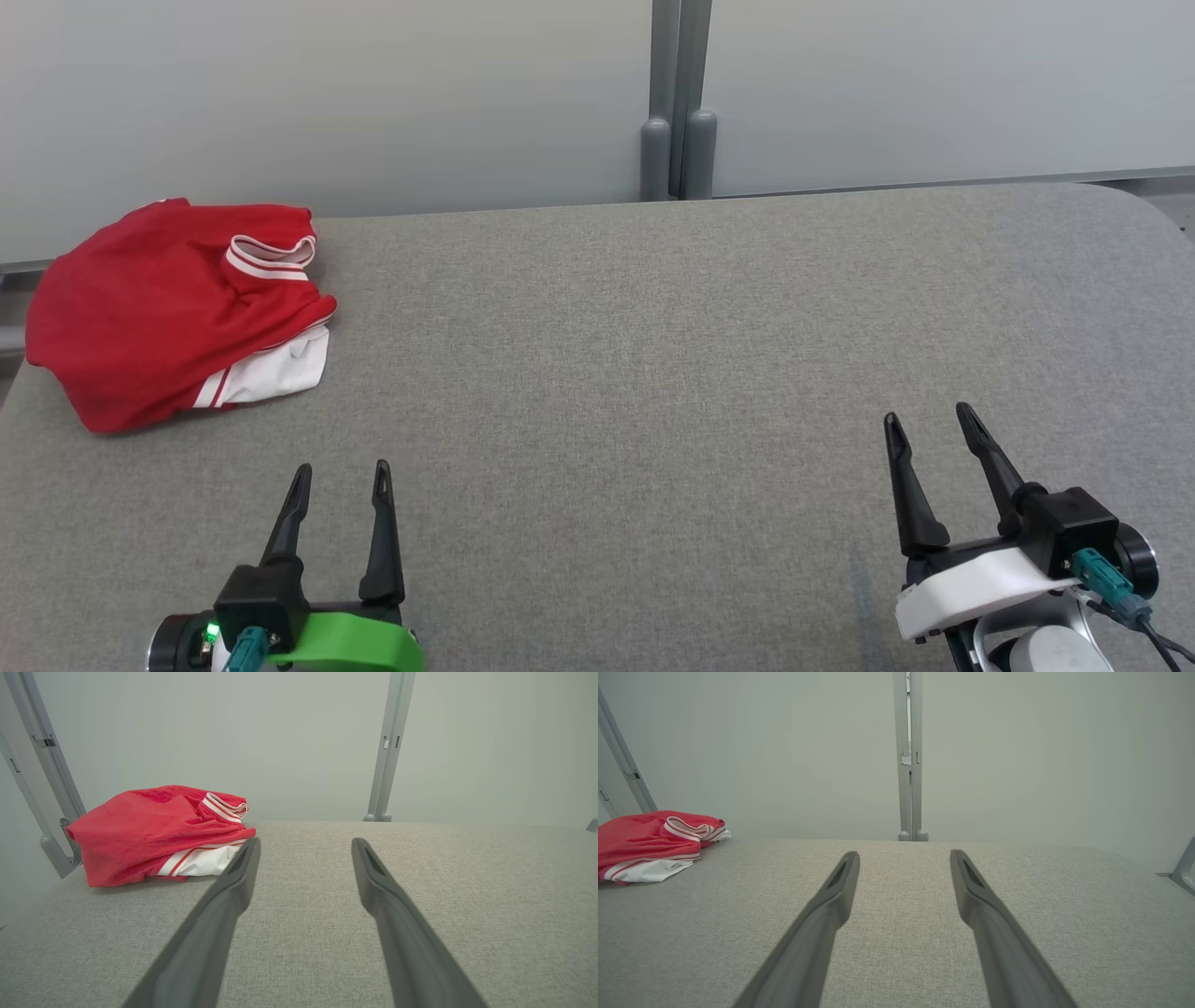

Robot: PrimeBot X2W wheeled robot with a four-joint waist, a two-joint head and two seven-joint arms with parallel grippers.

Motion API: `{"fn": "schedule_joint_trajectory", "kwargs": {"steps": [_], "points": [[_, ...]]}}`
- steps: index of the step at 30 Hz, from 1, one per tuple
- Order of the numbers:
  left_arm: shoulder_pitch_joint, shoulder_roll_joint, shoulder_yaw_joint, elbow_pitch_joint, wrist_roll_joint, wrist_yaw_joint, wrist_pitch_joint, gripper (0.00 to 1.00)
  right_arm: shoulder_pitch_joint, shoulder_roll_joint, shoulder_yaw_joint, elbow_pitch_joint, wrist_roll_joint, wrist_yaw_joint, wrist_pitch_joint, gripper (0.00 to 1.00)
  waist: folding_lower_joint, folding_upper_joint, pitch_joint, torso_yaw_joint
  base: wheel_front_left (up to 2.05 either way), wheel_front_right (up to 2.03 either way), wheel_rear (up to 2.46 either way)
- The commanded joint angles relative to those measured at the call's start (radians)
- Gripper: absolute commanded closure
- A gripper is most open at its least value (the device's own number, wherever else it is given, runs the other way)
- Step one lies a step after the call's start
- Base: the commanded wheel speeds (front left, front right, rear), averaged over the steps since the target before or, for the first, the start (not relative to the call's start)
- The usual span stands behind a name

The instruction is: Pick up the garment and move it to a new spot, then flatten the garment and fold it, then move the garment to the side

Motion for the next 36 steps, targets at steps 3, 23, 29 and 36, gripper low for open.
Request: {"fn": "schedule_joint_trajectory", "kwargs": {"steps": [3, 23, 29, 36], "points": [[0.003, 0.0, 0.006, 0.001, -0.009, 0.006, -0.001, 0.0, -0.01, -0.005, -0.003, 0.006, 0.006, 0.0, -0.005, 0.0, 0.0, 0.0103, 0.002, 0.0, 0.0, 0.0, 0.0], [-0.019, 0.0, 0.002, 0.004, -0.025, 0.015, -0.001, 0.0, -0.019, -0.005, -0.007, 0.009, 0.008, 0.0, -0.005, 0.0, 0.0, 0.0103, 0.011, 0.006, 0.0, 0.0, 0.0], [-0.025, 0.0, 0.008, -0.009, -0.028, 0.017, -0.001, 0.0, -0.014, -0.005, -0.013, 0.003, 0.007, 0.0, -0.005, 0.0, 0.0, 0.0103, 0.012, 0.022, 0.0, 0.0, 0.0], [-0.023, 0.0, 0.025, -0.01, -0.018, 0.013, -0.001, 0.0, -0.007, -0.005, -0.021, 0.001, 0.0, 0.0, -0.005, 0.0, 0.0, 0.0103, 0.018, 0.076, 0.0, 0.0, 0.0]]}}
